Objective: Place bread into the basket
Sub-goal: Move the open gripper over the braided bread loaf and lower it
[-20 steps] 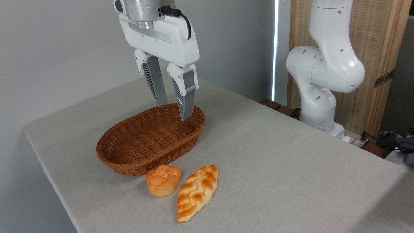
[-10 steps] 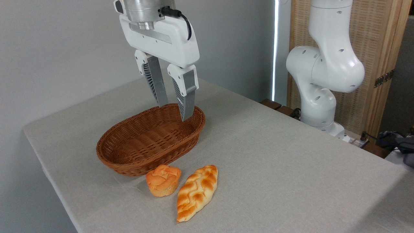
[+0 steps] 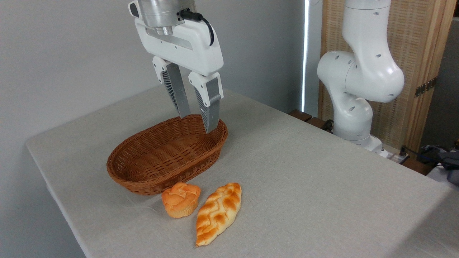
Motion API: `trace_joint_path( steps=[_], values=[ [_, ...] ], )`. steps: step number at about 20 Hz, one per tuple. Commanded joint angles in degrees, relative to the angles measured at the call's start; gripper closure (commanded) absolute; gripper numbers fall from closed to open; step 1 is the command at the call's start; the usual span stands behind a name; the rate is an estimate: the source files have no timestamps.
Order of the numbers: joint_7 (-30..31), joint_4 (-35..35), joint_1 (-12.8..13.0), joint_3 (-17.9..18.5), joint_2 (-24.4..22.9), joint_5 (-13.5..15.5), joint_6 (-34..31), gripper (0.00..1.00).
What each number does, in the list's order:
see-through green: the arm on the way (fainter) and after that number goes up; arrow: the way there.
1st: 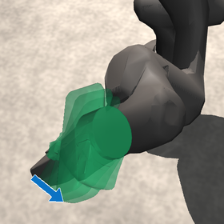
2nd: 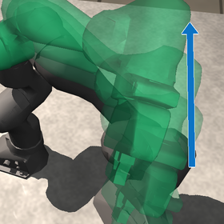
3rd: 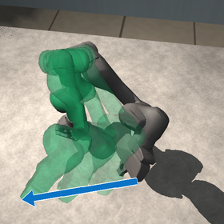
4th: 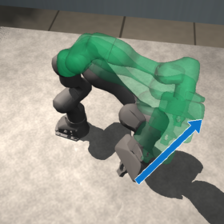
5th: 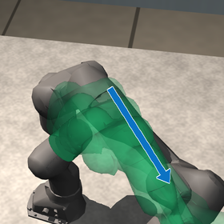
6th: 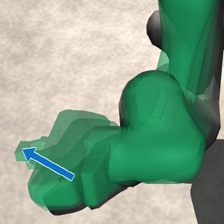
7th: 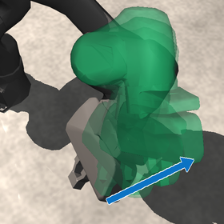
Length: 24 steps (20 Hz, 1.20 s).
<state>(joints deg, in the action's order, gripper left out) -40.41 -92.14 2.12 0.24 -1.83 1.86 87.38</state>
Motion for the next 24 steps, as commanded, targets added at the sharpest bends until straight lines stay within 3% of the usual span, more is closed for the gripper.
trace_joint_path(
  steps=[1, 9, 16, 21, 24],
  values=[
    [-0.8, -1.5, -0.3, 0.4, -1.5, 0.3, -1.0, 0.0],
    [-1.1, -9.6, -0.3, 0.5, -7.2, 0.2, 4.8, 0.0],
    [-1.3, -27.4, -0.7, 0.6, -16.5, -1.5, 23.3, 0.0],
    [-0.5, -42.6, -0.7, 4.7, -23.5, -1.1, 33.3, 0.0],
    [3.7, -47.0, -0.8, 5.9, -24.1, -0.2, 38.5, 0.01]
  ],
)
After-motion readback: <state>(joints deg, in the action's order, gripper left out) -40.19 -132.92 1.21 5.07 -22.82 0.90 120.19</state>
